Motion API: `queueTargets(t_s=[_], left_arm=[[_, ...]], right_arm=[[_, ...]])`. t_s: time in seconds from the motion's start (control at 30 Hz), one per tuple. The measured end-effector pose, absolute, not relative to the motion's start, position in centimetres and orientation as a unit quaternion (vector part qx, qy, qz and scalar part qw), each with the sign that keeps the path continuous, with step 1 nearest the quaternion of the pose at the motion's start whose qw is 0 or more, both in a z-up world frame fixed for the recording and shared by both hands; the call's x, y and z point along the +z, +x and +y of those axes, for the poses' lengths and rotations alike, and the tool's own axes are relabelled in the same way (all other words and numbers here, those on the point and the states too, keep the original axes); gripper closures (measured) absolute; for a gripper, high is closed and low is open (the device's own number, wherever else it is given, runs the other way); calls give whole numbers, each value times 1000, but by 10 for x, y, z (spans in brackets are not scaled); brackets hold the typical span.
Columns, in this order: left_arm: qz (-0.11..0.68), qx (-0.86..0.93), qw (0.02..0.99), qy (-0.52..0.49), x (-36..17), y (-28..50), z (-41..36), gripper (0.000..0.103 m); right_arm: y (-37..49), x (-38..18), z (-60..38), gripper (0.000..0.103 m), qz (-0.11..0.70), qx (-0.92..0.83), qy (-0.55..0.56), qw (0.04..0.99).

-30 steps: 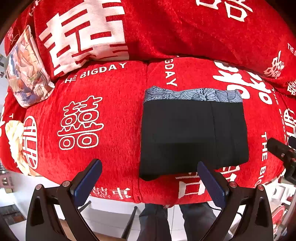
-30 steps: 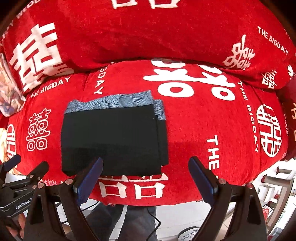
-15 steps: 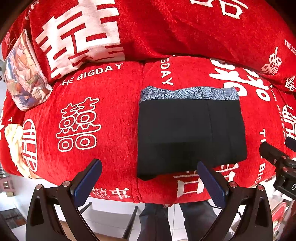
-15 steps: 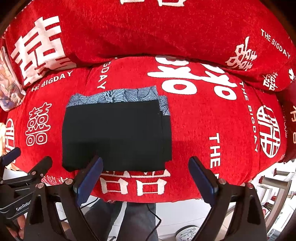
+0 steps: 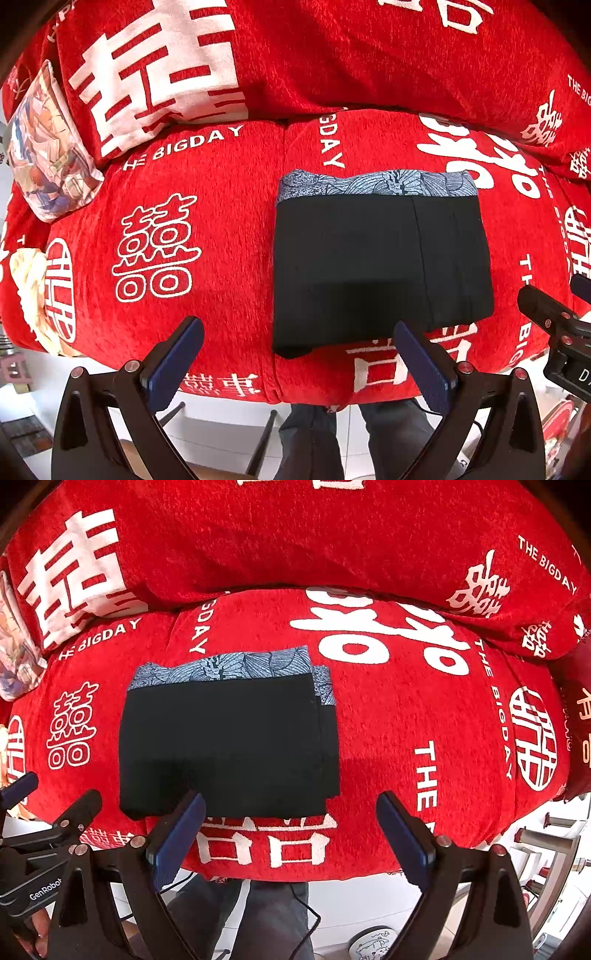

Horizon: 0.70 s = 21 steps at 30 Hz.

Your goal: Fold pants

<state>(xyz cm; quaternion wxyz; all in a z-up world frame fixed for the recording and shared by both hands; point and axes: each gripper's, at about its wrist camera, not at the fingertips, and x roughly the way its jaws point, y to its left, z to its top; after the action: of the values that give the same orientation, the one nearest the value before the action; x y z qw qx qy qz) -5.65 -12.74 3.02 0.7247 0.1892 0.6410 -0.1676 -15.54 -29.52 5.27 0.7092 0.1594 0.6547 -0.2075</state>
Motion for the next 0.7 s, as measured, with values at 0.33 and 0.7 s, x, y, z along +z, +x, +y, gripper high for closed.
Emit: queueTargets(t_s=[0.33, 0.7], left_arm=[[642, -170, 721, 196, 30, -56, -130, 0], [644, -171, 718, 201, 28, -57, -131, 0]], right_arm=[[-157, 49, -295, 8, 659, -208, 160, 705], [-156, 47, -294, 8, 661, -205, 160, 704]])
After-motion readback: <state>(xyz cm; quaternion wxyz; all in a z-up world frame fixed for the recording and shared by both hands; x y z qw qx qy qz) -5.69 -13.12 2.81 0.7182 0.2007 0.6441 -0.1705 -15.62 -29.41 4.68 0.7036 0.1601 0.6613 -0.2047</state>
